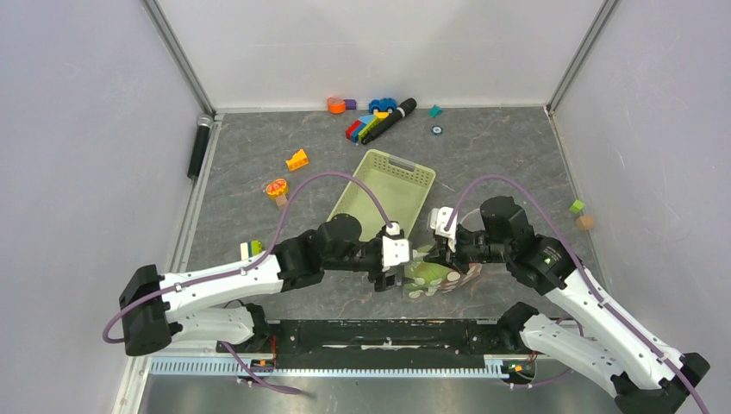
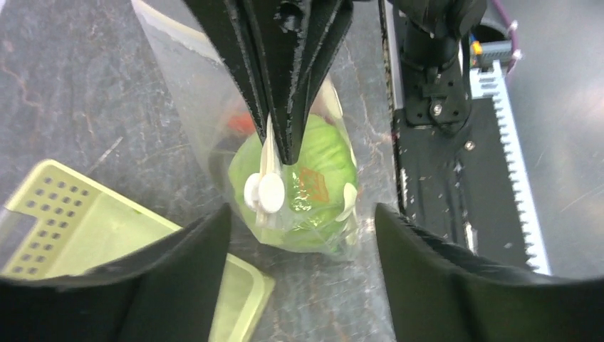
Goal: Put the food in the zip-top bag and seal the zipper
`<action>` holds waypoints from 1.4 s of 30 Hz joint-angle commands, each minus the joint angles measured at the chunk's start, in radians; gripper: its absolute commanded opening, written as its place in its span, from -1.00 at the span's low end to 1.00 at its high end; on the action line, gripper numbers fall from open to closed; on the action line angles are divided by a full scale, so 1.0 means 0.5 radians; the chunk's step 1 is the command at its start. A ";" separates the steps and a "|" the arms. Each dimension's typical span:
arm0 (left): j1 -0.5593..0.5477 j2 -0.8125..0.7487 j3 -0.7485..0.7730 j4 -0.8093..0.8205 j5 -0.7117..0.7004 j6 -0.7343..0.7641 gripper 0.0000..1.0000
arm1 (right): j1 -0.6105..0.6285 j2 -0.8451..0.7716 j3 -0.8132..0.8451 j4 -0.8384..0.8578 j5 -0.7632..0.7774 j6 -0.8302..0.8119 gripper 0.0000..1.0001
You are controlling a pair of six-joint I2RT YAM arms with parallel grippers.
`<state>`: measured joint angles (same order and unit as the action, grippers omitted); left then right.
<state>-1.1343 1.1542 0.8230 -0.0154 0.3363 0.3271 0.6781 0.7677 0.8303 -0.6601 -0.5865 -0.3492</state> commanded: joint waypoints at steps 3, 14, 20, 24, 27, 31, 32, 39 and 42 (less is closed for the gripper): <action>0.007 -0.092 -0.244 0.533 -0.322 -0.409 0.99 | 0.000 -0.009 0.085 0.059 0.057 0.090 -1.00; 0.120 -0.100 -0.619 1.351 -0.075 -1.117 0.69 | 0.000 -0.060 0.045 0.075 -0.070 0.055 -1.00; 0.133 -0.011 -0.628 1.549 0.080 -1.249 0.40 | -0.001 -0.075 0.048 0.093 -0.048 0.088 -1.00; 0.133 0.058 -0.604 1.553 0.115 -1.219 -0.06 | 0.001 -0.082 0.063 0.091 -0.045 0.091 -1.00; 0.132 0.061 -0.601 1.538 0.163 -1.173 -0.27 | 0.001 -0.091 0.087 0.084 -0.027 0.099 -1.00; 0.131 0.062 -0.603 1.560 0.178 -1.162 -0.35 | 0.000 -0.101 0.072 0.090 -0.056 0.097 -1.00; 0.133 0.065 -0.605 1.577 0.190 -1.166 -0.35 | 0.001 -0.099 0.065 0.090 -0.056 0.097 -1.00; 0.132 0.114 -0.641 1.731 0.245 -1.179 -0.96 | -0.001 -0.089 0.065 0.099 -0.028 0.083 -0.98; 0.132 0.085 -0.681 1.746 0.242 -1.133 -0.96 | 0.000 -0.095 0.086 0.102 -0.011 0.091 -0.56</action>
<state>-1.0679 1.2095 0.5056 0.7654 0.4225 -0.2535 0.6781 0.7300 0.8303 -0.6594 -0.6010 -0.3103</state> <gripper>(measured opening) 0.029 0.140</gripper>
